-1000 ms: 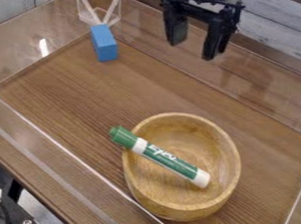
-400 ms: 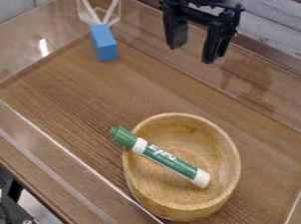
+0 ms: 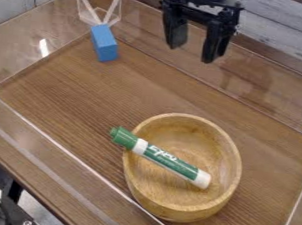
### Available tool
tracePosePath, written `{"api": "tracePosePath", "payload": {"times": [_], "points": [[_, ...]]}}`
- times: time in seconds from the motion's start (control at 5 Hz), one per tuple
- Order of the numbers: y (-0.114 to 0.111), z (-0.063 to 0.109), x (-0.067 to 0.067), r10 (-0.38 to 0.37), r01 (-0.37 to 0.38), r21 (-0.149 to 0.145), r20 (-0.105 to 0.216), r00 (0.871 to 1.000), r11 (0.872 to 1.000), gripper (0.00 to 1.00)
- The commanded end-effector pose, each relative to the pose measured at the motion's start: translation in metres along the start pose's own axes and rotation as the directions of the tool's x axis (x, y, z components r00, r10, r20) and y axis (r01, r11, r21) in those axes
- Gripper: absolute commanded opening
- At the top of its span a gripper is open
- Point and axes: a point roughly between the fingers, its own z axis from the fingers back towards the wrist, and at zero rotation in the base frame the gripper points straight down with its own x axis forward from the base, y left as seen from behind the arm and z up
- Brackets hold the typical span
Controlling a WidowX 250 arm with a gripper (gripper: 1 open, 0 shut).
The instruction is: Remove the green marker from inside the brown bowl and put it on the table
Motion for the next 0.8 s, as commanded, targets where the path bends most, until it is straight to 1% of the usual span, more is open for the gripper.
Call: {"api": "tracePosePath", "payload": {"times": [0.0,0.6], "points": [[0.0002,0.026,0.0047,-0.014,0.013,0.014,0.091,0.996,1.0,1.0],[0.0005,0.0273,0.0076,-0.026,0.025,0.011,0.101,0.995,1.0,1.0]]}}
